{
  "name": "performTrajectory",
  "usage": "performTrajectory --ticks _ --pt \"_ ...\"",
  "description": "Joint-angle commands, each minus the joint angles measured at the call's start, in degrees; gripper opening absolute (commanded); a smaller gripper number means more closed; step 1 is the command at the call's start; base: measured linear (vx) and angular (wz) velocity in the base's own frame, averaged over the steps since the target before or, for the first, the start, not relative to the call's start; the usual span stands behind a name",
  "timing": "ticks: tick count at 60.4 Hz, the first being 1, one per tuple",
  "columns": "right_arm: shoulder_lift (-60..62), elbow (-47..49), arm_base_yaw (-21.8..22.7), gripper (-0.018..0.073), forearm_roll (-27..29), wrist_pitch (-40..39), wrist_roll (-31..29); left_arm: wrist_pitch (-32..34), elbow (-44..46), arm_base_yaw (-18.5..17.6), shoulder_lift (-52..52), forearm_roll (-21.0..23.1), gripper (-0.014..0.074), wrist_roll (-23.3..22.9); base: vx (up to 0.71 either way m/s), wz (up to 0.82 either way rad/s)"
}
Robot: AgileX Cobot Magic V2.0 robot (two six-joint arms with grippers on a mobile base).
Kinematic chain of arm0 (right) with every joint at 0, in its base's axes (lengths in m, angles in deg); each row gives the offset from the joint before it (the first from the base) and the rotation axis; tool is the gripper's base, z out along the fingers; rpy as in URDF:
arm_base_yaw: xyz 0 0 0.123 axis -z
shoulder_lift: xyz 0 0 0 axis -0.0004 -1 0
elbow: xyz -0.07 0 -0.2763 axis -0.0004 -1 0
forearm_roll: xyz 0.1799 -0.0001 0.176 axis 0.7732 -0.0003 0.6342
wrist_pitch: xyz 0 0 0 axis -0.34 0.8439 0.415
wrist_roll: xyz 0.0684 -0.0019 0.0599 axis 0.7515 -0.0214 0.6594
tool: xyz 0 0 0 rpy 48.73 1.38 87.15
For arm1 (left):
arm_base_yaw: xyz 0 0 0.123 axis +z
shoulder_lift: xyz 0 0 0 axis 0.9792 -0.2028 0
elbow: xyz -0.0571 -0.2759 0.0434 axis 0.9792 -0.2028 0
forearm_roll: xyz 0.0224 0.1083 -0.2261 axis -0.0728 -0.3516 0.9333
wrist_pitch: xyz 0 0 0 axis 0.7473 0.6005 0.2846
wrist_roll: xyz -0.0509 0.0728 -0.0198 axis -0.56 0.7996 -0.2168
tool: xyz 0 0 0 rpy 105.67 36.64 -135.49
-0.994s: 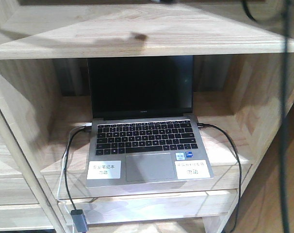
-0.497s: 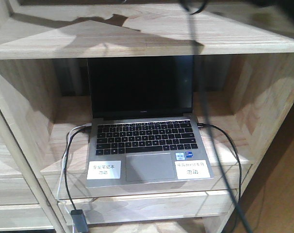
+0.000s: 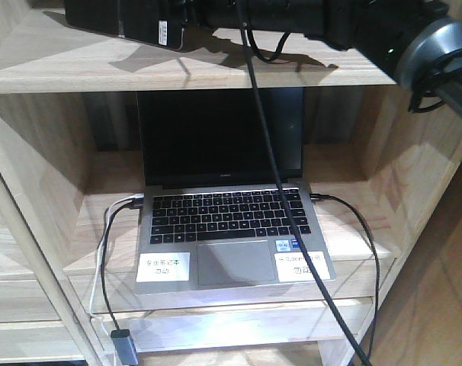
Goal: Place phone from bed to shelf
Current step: 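Raise the right gripper with the phone above the upper shelf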
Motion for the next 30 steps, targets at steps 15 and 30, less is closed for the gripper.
performTrajectory --ticks 15,30 --pt "3.47 2.26 0.18 0.0050 1.52 -4.38 0.27 4.16 1.32 -0.10 0.42 0.52 0.0001 -0.33 0.00 0.00" --pt "3.47 2.26 0.18 0.0189 -1.65 -4.92 0.70 4.16 1.32 -0.10 0.42 0.52 0.0001 -0.33 0.00 0.00"
